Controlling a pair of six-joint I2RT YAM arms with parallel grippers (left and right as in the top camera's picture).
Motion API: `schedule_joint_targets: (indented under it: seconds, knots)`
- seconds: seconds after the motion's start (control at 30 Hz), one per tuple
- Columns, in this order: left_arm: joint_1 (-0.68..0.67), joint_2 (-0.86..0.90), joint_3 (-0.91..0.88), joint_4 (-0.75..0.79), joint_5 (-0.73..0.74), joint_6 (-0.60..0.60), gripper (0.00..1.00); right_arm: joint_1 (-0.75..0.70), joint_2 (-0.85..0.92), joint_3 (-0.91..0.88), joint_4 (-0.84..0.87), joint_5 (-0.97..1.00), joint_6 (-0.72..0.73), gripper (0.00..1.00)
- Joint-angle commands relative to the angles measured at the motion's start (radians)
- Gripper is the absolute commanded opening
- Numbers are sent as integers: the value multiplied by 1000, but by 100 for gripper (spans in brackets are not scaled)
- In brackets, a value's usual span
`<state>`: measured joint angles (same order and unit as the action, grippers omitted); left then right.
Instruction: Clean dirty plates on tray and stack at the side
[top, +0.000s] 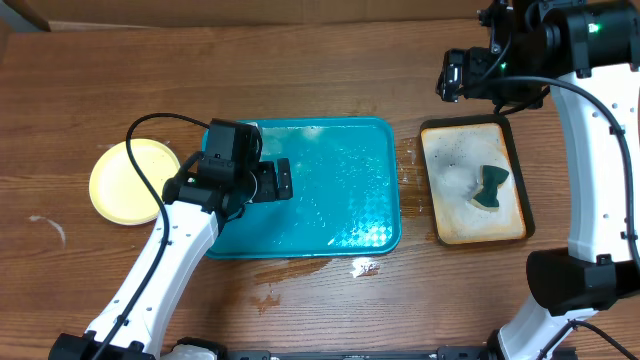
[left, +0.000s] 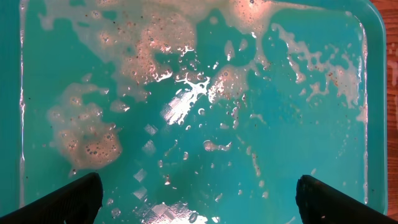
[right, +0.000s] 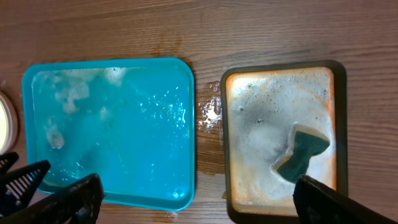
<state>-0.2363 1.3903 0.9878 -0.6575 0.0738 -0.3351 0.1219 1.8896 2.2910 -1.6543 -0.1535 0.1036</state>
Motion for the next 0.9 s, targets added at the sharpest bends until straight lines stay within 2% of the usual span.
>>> schedule_joint_targets:
  seconds: [0.0,0.63,0.87]
  knots:
    - [-5,-5,10,3,-6,10,100,2,-16,21,-3,-5,-7,100]
    - [-5,-5,10,3,-6,10,100,2,-16,21,-24,-5,-7,100]
    - [-5,-5,10,3,-6,10,100,2,-16,21,-40,-11,42,100]
